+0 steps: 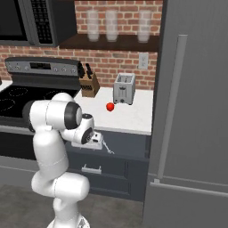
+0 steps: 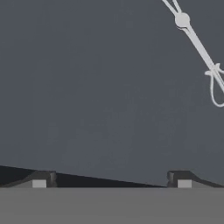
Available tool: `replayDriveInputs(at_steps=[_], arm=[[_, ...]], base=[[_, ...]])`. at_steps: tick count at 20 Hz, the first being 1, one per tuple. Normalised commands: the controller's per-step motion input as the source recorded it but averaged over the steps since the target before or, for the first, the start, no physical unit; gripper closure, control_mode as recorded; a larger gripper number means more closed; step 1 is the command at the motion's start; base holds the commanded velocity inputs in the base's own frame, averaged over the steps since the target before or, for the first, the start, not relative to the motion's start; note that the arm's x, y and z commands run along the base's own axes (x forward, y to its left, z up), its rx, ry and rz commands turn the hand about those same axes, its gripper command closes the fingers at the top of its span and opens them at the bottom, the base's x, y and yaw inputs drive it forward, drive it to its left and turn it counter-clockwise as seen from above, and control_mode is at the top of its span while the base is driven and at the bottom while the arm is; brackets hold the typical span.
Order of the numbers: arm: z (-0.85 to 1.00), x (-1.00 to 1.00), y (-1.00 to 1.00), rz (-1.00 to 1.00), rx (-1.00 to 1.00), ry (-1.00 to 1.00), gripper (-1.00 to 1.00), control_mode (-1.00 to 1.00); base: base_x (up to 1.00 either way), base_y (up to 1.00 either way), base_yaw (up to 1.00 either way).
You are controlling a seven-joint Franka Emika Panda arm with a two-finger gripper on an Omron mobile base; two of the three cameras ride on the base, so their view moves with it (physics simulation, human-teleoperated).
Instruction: Pick the tongs from the drawer and place it on the counter.
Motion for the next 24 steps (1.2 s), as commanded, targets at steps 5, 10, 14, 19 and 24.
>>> replayDriveInputs(at_steps=[5, 10, 14, 19, 24], arm=[[-0.06, -0.21, -0.01, 0.00, 0.00, 0.03, -1.00, -1.00], [0.00, -0.50, -0.07, 0.00, 0.00, 0.05, -1.00, -1.00], [0.00, -0.61, -0.18, 0.00, 0.00, 0.05, -1.00, -1.00], [0.00, -0.54, -0.20, 0.00, 0.00, 0.07, -1.00, -1.00], [0.00, -0.58, -0.18, 0.00, 0.00, 0.10, -1.00, -1.00]], base=[[0.00, 0.00, 0.00], [0.00, 0.00, 0.00], [0.00, 0.00, 0.00], [0.00, 0.00, 0.00], [0.00, 0.00, 0.00]])
